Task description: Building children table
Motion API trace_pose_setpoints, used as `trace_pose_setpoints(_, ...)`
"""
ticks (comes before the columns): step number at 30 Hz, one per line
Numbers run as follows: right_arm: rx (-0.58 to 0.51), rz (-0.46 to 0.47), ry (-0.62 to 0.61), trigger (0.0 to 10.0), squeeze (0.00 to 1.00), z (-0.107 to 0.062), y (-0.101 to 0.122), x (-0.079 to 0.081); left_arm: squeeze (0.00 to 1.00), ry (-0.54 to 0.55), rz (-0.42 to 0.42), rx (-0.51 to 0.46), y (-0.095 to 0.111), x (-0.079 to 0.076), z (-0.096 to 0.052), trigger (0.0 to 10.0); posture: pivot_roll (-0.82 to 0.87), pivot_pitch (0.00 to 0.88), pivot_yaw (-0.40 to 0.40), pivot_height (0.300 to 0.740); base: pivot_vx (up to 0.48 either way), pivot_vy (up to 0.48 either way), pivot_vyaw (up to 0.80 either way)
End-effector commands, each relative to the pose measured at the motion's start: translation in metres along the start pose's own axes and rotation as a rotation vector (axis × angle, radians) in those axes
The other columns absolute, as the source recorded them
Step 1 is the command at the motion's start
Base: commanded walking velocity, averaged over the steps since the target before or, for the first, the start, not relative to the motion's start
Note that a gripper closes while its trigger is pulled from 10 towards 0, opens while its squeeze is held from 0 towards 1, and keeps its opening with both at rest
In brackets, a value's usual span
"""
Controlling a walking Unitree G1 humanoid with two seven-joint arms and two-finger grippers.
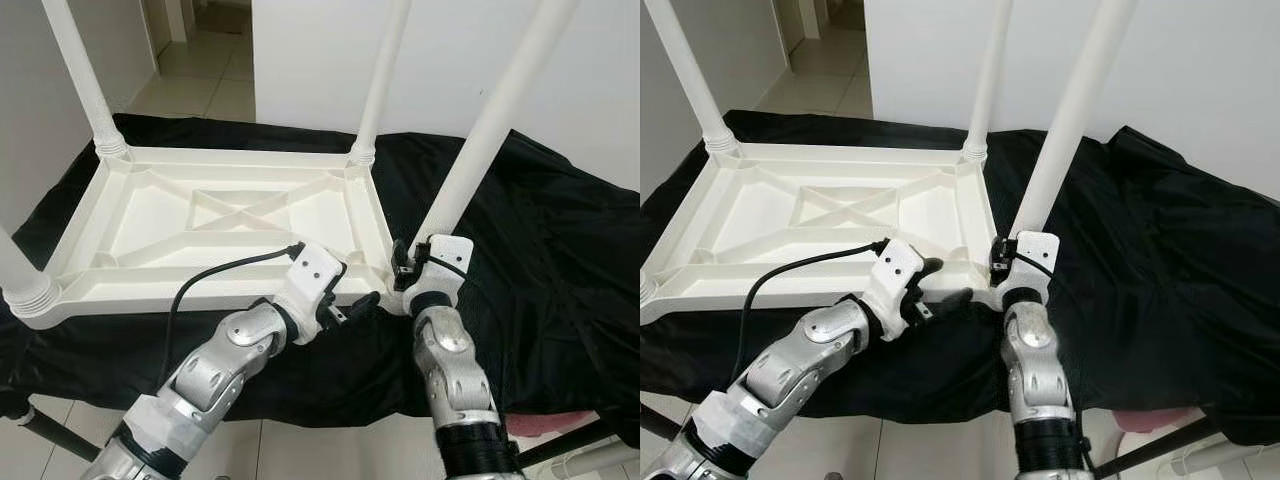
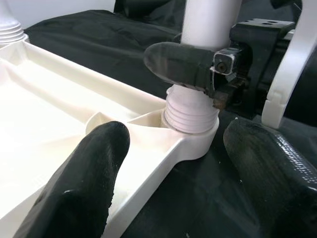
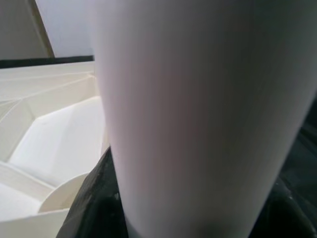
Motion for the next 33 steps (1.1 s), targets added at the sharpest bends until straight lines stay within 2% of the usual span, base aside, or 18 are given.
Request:
trace_pose_setpoints(1, 0.088, 0.069, 0.012, 10.0, 0.00, -0.008, -0.020, 0.009, 0.00, -0.114, -0.006, 0.033, -0.005, -0.012, -0.002, 10.0, -0.03, 0.064, -0.041, 0.740, 0.000, 0.000, 0.00)
trace_pose_setpoints(8, 0.072, 0.055, -0.011, 10.0, 0.00, -0.010, -0.013, -0.001, 0.00, -0.116, -0.006, 0.037, -0.005, -0.011, -0.003, 10.0, -0.04, 0.073, -0.043, 0.740, 0.000, 0.000, 0.00)
trace_pose_setpoints(9, 0.065, 0.049, -0.016, 10.0, 0.74, -0.011, -0.012, -0.005, 0.00, -0.117, -0.006, 0.038, -0.005, -0.011, -0.002, 10.0, -0.05, 0.072, -0.040, 0.740, 0.000, 0.000, 0.00)
trace_pose_setpoints(10, 0.047, 0.056, -0.001, 10.0, 1.00, -0.012, -0.009, -0.007, 0.00, -0.120, -0.008, 0.037, -0.005, -0.011, -0.001, 10.0, -0.05, 0.074, -0.038, 0.740, 0.000, 0.000, 0.00)
trace_pose_setpoints(16, 0.003, 0.051, 0.041, 10.0, 1.00, -0.012, 0.000, -0.015, 0.00, -0.130, -0.010, 0.034, -0.003, -0.012, 0.000, 10.0, -0.06, 0.078, -0.033, 0.740, 0.000, 0.000, 0.00)
trace_pose_setpoints(17, -0.020, 0.024, 0.086, 10.0, 1.00, -0.012, 0.003, -0.020, 0.00, -0.136, -0.010, 0.033, -0.003, -0.013, 0.000, 10.0, -0.06, 0.083, -0.028, 0.740, 0.000, 0.000, 0.00)
trace_pose_setpoints(21, -0.041, -0.016, 0.169, 10.0, 1.00, -0.013, 0.002, -0.023, 0.00, -0.139, -0.011, 0.035, -0.004, -0.014, -0.001, 10.0, -0.06, 0.078, -0.028, 0.740, 0.000, 0.000, 0.00)
trace_pose_setpoints(22, -0.048, -0.025, 0.207, 10.0, 0.94, -0.013, 0.002, -0.023, 0.00, -0.138, -0.011, 0.036, -0.005, -0.014, -0.001, 10.0, -0.07, 0.077, -0.027, 0.740, 0.000, 0.000, 0.00)
trace_pose_setpoints(23, -0.056, -0.025, 0.236, 10.0, 0.00, -0.012, 0.002, -0.024, 0.00, -0.136, -0.011, 0.034, -0.004, -0.014, 0.000, 10.0, -0.07, 0.079, -0.030, 0.740, 0.000, 0.000, 0.00)
trace_pose_setpoints(33, -0.089, -0.078, 0.385, 10.0, 0.00, -0.010, 0.004, -0.022, 0.00, -0.136, -0.010, 0.027, -0.001, -0.014, 0.002, 10.0, -0.05, 0.075, -0.033, 0.740, 0.000, 0.000, 0.00)
Point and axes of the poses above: a point about 5 cm out from each wrist's last joint towards the gripper, its own z axis pointing out of the wrist towards the gripper, its own y axis along the axis of the wrist's last joint, x = y × z, the point moved 5 cm from there along z, pointing out of the wrist towards the gripper, and after that the axes turned 13 degrees about -z, right-handed, at the moved point
